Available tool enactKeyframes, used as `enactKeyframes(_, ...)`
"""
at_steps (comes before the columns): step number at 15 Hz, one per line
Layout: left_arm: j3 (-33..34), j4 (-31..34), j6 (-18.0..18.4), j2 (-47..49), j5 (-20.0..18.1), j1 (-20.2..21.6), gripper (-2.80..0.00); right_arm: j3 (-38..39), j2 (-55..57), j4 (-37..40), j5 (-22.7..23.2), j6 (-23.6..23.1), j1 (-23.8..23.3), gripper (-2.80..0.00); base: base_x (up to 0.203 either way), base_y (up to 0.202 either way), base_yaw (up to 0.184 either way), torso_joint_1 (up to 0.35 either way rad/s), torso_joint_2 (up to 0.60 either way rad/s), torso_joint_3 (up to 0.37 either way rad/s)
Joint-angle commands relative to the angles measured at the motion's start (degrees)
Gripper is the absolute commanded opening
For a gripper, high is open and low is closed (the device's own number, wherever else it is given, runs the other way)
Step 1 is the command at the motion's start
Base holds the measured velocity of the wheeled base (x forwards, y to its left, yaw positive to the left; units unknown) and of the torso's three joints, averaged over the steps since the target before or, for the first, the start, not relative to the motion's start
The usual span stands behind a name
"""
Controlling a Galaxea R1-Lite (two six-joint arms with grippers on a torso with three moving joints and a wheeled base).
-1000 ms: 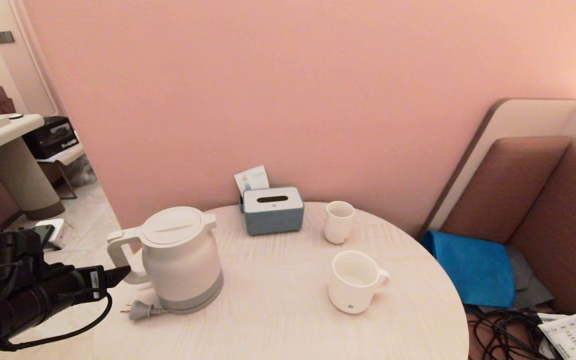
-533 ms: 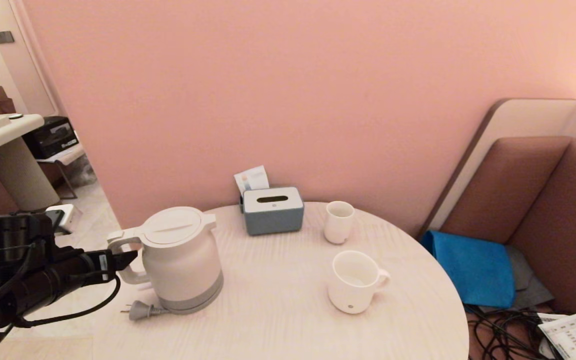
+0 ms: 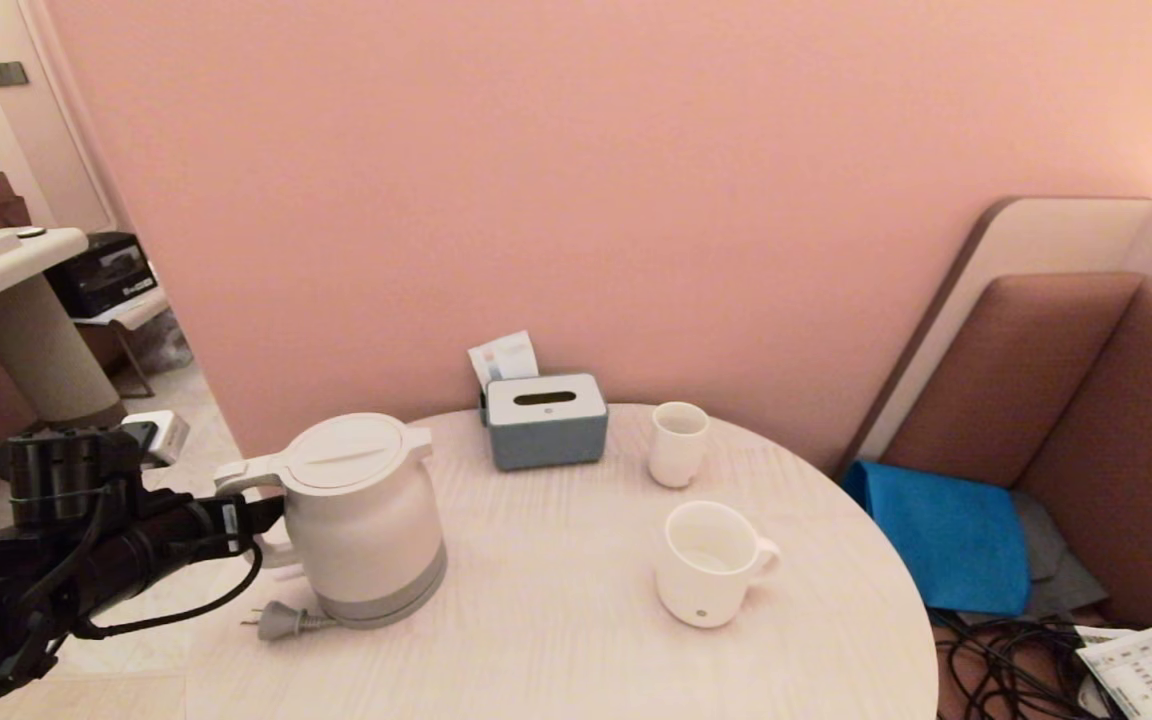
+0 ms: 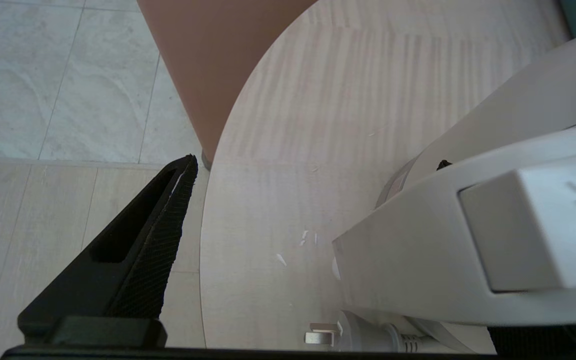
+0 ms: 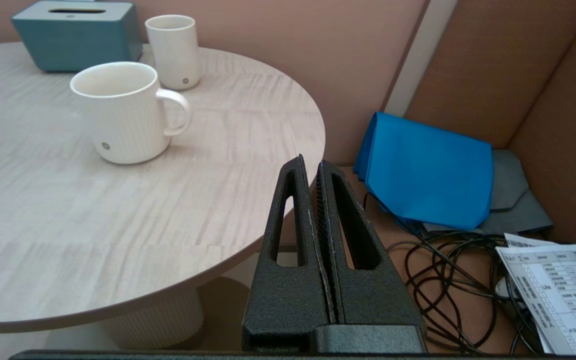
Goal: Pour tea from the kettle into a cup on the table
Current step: Pick up the kettle
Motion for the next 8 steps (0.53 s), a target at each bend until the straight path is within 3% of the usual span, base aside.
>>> enactKeyframes(1, -0.3, -0.29, -0.04, 0.55, -0.03, -0.08, 0.0, 0.0, 0.07, 0.0, 0.0, -0.02, 0.04, -2.8, 0.0, 0.0, 0.0, 0.0, 0.0, 0.0)
enactKeyframes(8, -0.38, -0.38, -0.13, 0.46, -0.06, -0.78, 0.0, 0.0, 0.07, 0.0, 0.0, -0.02, 0.04, -2.8, 0.0, 0.0, 0.0, 0.0, 0.0, 0.0)
